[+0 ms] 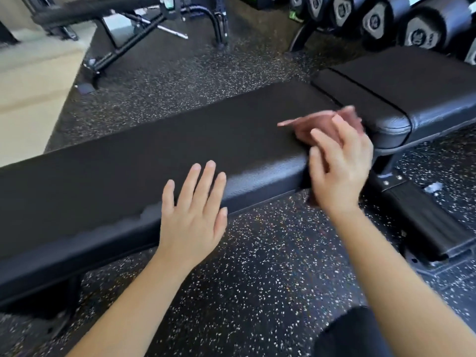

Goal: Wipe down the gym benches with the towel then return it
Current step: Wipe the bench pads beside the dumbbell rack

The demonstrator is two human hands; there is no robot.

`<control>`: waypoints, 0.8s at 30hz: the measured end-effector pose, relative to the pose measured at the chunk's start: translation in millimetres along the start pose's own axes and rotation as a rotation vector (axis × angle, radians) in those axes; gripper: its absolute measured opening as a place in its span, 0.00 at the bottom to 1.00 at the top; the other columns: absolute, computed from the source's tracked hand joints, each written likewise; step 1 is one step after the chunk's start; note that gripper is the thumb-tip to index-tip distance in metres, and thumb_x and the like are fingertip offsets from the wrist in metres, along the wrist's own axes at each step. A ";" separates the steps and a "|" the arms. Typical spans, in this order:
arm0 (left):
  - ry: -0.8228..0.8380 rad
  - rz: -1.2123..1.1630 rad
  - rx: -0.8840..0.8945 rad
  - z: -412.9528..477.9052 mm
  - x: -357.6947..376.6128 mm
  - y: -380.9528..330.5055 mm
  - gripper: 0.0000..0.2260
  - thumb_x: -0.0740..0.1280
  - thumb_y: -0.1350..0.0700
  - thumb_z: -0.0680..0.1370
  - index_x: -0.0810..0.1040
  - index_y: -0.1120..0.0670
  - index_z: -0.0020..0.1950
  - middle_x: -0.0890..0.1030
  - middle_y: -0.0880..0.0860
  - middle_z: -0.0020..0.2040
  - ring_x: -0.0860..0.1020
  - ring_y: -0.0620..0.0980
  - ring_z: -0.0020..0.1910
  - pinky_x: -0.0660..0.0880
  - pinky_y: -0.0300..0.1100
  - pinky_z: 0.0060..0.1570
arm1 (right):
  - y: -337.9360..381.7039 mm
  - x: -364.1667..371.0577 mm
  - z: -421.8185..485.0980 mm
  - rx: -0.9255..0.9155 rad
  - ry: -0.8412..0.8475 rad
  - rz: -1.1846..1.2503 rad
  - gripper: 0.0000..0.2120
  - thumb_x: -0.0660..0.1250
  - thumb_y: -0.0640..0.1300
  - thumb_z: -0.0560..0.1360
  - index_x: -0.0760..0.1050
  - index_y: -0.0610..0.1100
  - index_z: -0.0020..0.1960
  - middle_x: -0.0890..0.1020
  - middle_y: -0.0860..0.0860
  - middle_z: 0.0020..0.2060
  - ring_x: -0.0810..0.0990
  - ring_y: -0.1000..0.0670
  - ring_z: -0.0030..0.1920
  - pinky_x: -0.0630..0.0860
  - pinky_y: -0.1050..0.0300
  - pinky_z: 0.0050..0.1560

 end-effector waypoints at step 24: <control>-0.083 -0.091 -0.059 2.9 3.0 -1.3 0.24 0.57 0.52 0.77 0.64 0.58 0.72 0.65 0.54 0.72 0.62 0.53 0.71 0.62 0.59 0.60 | 91.4 10.6 -9.4 -0.030 0.000 0.041 0.05 0.68 0.39 0.73 0.83 0.42 0.42 0.83 0.43 0.49 0.80 0.38 0.44 0.75 0.49 0.47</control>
Point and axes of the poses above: each hand's wrist, its own z-axis towards the middle knuckle, its own x-axis out of the palm, y = z × x, the point moved 7 cm from there along z, towards the middle knuckle
